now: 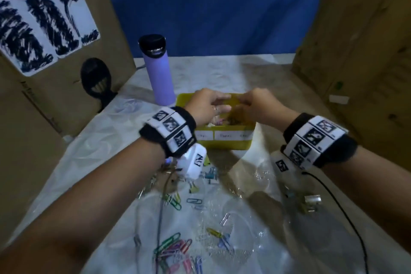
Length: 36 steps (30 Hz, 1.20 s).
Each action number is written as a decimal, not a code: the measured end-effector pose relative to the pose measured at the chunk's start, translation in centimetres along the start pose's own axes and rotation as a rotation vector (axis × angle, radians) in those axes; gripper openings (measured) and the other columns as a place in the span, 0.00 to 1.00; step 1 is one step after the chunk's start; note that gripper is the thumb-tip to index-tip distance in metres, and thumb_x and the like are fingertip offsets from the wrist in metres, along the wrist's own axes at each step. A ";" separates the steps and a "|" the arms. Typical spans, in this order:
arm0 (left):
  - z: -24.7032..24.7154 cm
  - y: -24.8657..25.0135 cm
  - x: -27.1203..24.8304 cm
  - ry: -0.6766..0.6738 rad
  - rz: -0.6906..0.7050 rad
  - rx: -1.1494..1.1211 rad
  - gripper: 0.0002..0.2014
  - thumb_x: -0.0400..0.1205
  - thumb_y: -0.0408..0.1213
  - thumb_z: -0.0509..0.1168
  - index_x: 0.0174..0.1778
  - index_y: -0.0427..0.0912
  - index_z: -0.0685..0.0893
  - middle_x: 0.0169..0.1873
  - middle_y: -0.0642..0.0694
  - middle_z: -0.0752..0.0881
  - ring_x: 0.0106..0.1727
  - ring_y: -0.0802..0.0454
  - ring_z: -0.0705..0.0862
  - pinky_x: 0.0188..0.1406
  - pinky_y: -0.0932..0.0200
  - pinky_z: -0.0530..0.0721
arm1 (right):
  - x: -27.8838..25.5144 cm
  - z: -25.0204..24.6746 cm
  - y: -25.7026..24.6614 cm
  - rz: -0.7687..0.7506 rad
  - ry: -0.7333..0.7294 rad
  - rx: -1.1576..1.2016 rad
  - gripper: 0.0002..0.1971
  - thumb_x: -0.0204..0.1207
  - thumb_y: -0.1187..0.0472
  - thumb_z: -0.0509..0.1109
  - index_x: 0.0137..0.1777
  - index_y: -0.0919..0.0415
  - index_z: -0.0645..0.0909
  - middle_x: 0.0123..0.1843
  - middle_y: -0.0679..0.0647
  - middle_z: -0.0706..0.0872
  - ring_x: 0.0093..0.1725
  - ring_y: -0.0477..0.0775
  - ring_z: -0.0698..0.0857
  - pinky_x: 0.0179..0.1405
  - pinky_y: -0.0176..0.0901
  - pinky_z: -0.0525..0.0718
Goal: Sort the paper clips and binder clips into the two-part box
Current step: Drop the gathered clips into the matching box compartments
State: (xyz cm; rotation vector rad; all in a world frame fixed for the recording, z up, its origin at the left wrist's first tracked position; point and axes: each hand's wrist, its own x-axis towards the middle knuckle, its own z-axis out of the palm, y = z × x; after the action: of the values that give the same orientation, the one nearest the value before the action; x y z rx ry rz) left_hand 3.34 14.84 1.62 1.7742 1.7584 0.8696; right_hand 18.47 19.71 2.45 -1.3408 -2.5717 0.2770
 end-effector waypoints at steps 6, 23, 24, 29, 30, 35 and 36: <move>-3.7 -3.0 -11.4 -0.264 0.013 0.409 0.10 0.79 0.35 0.67 0.54 0.41 0.88 0.44 0.54 0.83 0.47 0.61 0.80 0.39 0.81 0.72 | -5.4 2.4 -3.6 -0.472 -0.013 0.039 0.05 0.72 0.69 0.68 0.39 0.66 0.86 0.39 0.62 0.90 0.39 0.63 0.87 0.38 0.39 0.75; 1.8 -5.6 -25.5 -0.513 -0.029 0.514 0.24 0.86 0.39 0.55 0.79 0.51 0.59 0.80 0.50 0.59 0.76 0.51 0.62 0.78 0.51 0.65 | -16.2 7.6 -4.4 -0.663 -0.562 0.140 0.22 0.76 0.67 0.65 0.71 0.59 0.74 0.73 0.54 0.77 0.70 0.52 0.77 0.72 0.38 0.71; 1.6 -5.6 -25.3 -0.453 -0.043 0.454 0.24 0.85 0.36 0.57 0.78 0.51 0.62 0.77 0.51 0.63 0.74 0.54 0.65 0.76 0.54 0.68 | -16.4 7.4 -4.2 -0.597 -0.510 0.161 0.21 0.74 0.65 0.68 0.68 0.58 0.76 0.69 0.53 0.79 0.64 0.51 0.80 0.66 0.35 0.75; -1.1 -6.9 -24.4 -0.193 -0.289 0.464 0.22 0.78 0.37 0.68 0.68 0.45 0.74 0.65 0.46 0.72 0.68 0.50 0.73 0.70 0.51 0.74 | -15.7 8.0 -3.6 -0.394 -0.445 0.051 0.19 0.63 0.66 0.73 0.56 0.60 0.80 0.49 0.55 0.79 0.49 0.58 0.82 0.39 0.29 0.70; -1.5 -7.2 -24.4 -0.190 -0.351 0.475 0.22 0.76 0.37 0.70 0.66 0.44 0.74 0.64 0.45 0.72 0.67 0.49 0.74 0.69 0.52 0.75 | -15.6 8.4 -3.9 -0.402 -0.467 0.035 0.19 0.62 0.65 0.74 0.54 0.61 0.80 0.50 0.57 0.81 0.49 0.59 0.83 0.39 0.32 0.69; -2.1 -7.8 -23.9 -0.213 -0.517 0.373 0.19 0.73 0.32 0.73 0.59 0.39 0.78 0.50 0.45 0.77 0.49 0.50 0.78 0.51 0.60 0.77 | -14.2 9.3 -6.0 -0.441 -0.489 0.085 0.12 0.66 0.63 0.76 0.49 0.61 0.84 0.49 0.57 0.88 0.47 0.53 0.82 0.40 0.30 0.68; -2.1 -7.8 -23.7 -0.216 -0.506 0.368 0.17 0.73 0.30 0.72 0.57 0.38 0.79 0.47 0.44 0.79 0.47 0.50 0.79 0.48 0.62 0.78 | -14.0 9.4 -6.6 -0.453 -0.482 0.095 0.10 0.66 0.62 0.76 0.48 0.61 0.85 0.49 0.57 0.88 0.46 0.51 0.81 0.39 0.29 0.68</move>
State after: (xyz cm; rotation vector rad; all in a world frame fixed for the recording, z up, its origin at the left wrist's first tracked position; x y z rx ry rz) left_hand -2.67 -8.55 -4.99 1.4416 2.1714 0.1489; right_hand 18.39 3.84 -6.31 -0.6831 -3.1076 0.6947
